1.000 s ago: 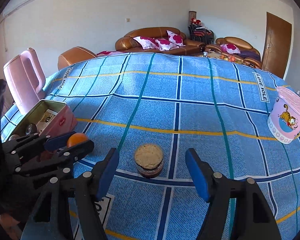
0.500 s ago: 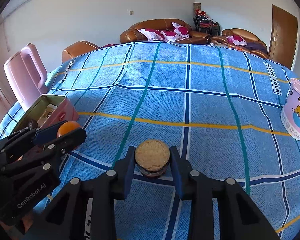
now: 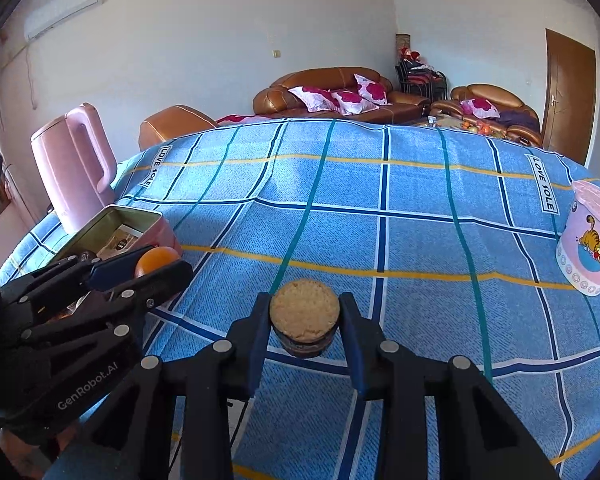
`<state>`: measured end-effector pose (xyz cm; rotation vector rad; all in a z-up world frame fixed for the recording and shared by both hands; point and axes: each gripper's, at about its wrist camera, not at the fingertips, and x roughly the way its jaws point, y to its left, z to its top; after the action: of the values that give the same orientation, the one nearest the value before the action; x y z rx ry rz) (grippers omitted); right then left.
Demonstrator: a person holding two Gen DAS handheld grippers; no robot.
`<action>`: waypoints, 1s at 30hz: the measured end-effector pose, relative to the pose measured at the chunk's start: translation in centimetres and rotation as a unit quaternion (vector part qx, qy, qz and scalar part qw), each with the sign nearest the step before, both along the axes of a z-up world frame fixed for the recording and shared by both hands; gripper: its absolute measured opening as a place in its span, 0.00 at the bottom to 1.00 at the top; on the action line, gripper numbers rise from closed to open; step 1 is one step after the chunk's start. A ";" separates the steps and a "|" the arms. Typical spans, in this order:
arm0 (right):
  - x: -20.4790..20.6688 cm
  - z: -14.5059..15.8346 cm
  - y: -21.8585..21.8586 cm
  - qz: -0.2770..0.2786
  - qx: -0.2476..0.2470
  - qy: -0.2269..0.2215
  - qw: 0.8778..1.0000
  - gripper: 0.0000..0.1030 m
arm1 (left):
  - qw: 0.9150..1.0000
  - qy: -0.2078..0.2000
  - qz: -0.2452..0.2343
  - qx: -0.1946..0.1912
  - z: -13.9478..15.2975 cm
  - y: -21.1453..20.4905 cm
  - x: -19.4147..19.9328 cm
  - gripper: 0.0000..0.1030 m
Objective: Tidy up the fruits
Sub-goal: 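Lift the small orange with the left gripper while the right gripper lifts the biscuit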
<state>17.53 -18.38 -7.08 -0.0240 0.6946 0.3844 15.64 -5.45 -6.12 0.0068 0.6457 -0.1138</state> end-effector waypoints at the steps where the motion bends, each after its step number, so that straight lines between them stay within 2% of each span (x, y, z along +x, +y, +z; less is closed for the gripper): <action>1: -0.2 0.1 0.0 0.001 0.000 -0.005 1.000 0.35 | 1.000 -0.001 0.000 0.000 0.0 0.0 0.0 0.34; 13: -1.2 1.0 -0.7 -0.002 0.020 -0.040 0.999 0.35 | 1.000 -0.014 0.002 -0.004 0.3 0.2 -0.5 0.34; 30: -2.3 1.4 -1.0 -0.006 0.023 -0.071 0.997 0.35 | 0.999 -0.043 0.003 -0.002 0.8 0.2 -1.3 0.34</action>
<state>15.26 -19.36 -5.66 -0.0031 0.5448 0.3830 14.32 -5.28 -5.29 0.0053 0.5605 -0.1093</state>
